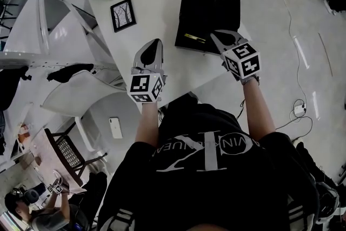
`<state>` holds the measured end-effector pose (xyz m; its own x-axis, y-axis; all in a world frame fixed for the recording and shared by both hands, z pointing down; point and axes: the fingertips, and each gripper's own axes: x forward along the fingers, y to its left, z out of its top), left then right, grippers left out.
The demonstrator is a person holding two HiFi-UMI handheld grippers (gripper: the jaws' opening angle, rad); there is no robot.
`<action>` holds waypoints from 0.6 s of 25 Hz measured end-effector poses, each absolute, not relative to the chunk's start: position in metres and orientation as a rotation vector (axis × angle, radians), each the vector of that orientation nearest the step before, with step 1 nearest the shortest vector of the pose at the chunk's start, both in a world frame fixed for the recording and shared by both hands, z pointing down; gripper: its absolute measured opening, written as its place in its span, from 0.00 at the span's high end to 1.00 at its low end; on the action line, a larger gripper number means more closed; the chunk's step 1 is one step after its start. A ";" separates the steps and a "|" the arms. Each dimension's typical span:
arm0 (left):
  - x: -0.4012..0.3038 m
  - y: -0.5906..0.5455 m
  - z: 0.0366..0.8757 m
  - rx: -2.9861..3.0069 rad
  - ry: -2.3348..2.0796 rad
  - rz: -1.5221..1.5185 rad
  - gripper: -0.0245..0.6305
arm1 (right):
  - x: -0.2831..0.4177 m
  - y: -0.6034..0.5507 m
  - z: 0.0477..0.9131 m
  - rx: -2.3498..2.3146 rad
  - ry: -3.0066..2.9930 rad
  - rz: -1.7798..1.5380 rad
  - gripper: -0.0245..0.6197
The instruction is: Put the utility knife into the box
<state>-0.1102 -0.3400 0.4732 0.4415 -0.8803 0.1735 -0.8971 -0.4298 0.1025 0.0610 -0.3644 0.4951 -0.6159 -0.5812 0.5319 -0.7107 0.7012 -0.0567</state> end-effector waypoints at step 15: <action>-0.115 -0.322 0.448 2.533 -1.595 0.080 0.95 | 0.087 -0.345 0.453 1.159 -2.521 0.305 0.94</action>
